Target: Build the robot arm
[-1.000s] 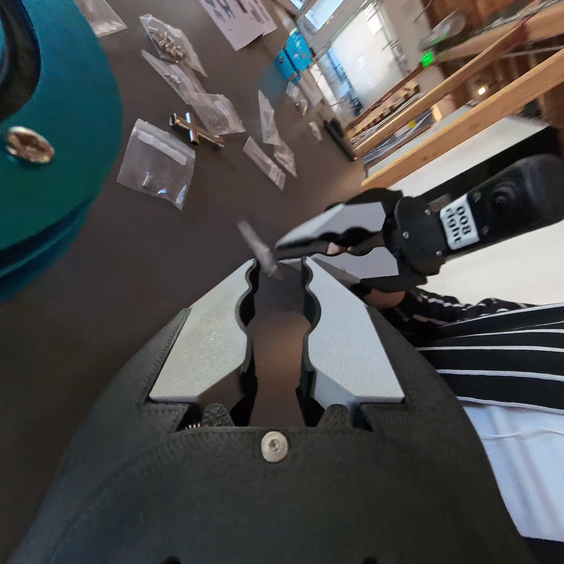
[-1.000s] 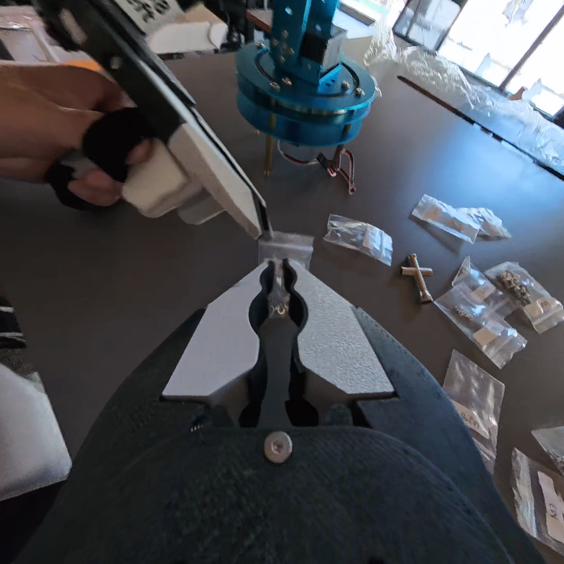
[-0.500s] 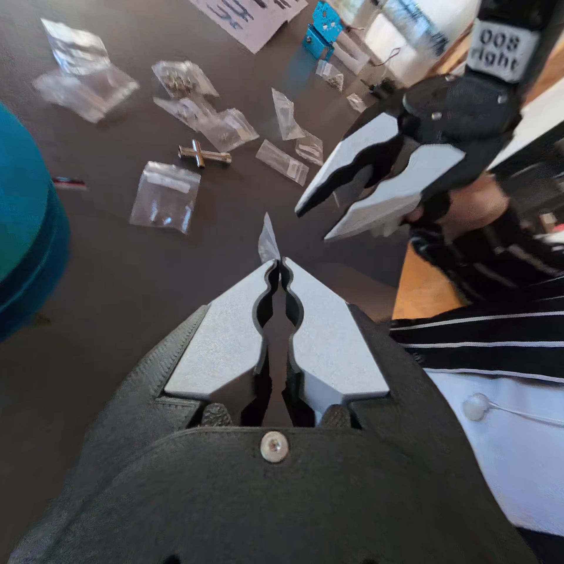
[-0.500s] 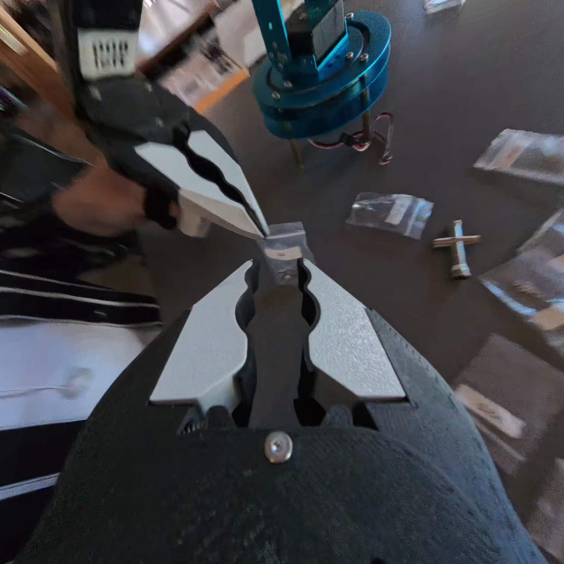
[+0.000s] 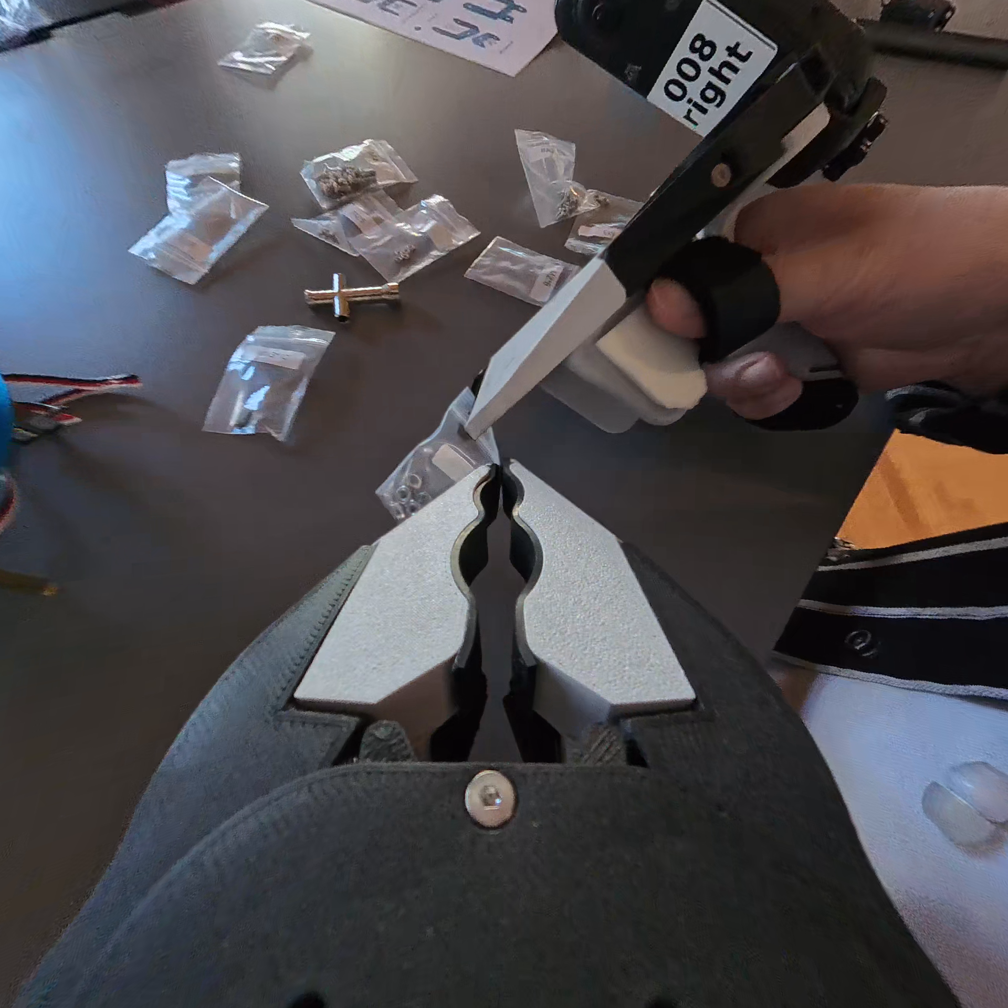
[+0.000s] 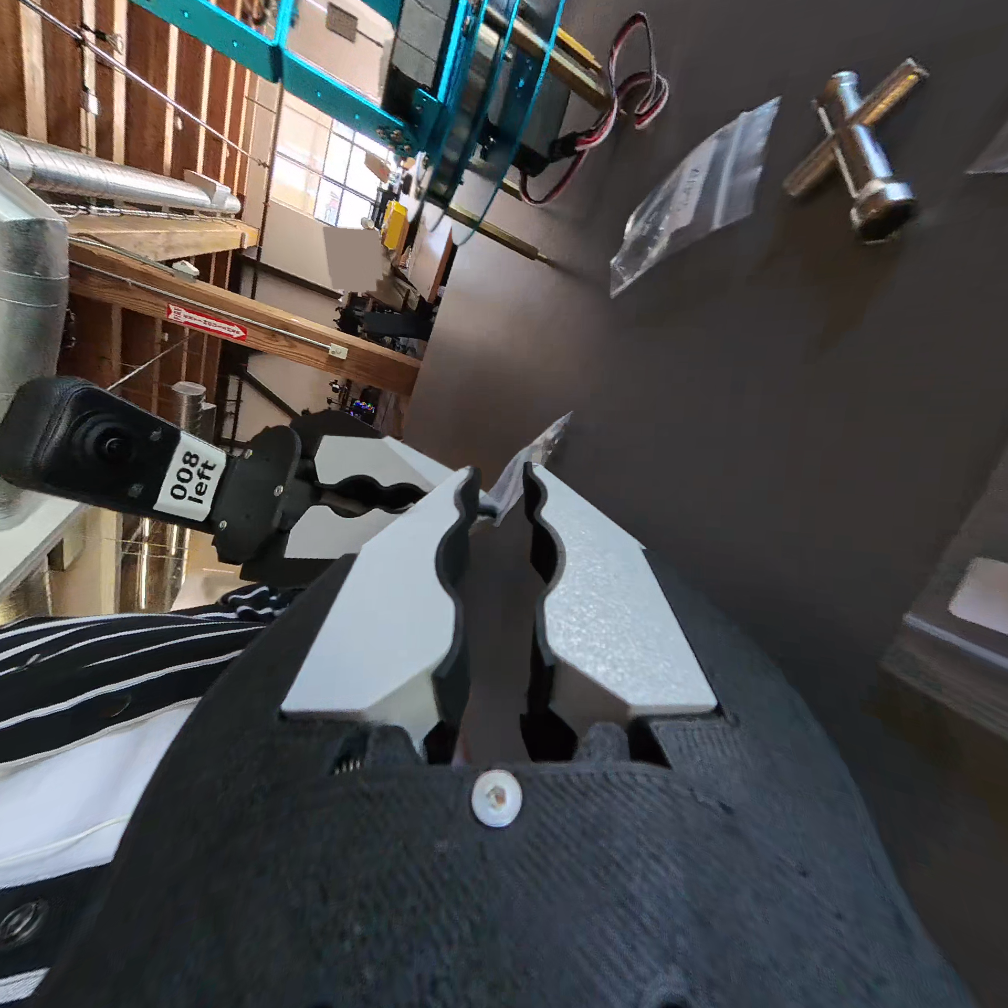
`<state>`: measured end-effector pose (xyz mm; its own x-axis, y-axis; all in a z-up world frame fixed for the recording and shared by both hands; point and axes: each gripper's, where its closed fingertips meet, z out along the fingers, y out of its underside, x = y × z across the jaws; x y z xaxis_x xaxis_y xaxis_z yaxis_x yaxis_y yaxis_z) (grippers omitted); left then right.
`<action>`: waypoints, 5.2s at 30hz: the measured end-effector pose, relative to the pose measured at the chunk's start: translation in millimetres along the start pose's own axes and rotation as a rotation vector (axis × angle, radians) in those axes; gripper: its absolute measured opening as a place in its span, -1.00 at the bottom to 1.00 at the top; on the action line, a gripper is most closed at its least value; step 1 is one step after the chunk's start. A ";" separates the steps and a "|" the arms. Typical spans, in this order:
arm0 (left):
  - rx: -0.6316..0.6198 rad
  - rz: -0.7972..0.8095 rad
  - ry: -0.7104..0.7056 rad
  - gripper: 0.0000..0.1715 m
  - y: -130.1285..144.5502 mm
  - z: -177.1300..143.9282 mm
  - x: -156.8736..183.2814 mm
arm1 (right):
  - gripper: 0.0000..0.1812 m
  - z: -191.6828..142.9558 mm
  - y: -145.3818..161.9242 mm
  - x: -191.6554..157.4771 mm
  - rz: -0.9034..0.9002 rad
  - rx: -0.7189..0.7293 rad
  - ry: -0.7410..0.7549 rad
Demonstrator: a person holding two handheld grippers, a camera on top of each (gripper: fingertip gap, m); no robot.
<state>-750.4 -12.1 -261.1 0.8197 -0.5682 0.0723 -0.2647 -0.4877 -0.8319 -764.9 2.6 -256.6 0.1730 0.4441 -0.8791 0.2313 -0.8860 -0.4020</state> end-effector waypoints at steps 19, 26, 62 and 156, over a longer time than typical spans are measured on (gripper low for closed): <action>0.075 -0.324 0.250 -1.00 -32.0 27.8 47.5 | -0.99 -51.9 7.9 2.8 0.068 -0.103 -0.192; 0.044 -0.446 0.333 -0.92 -31.1 46.3 45.5 | -0.91 -60.0 2.6 3.9 0.097 -0.136 -0.224; -0.171 -0.261 0.217 -0.63 -10.2 53.9 52.5 | -0.86 -70.6 18.3 17.7 -0.130 -0.382 -0.206; -0.093 -0.472 0.404 -1.00 -9.4 53.3 49.3 | -0.99 -63.9 18.7 32.2 -0.099 -0.285 -0.005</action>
<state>-680.4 -0.1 -279.0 0.6068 -0.4745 0.6376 0.0209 -0.7924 -0.6096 -693.9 8.9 -276.0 0.1317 0.5252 -0.8407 0.5066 -0.7647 -0.3983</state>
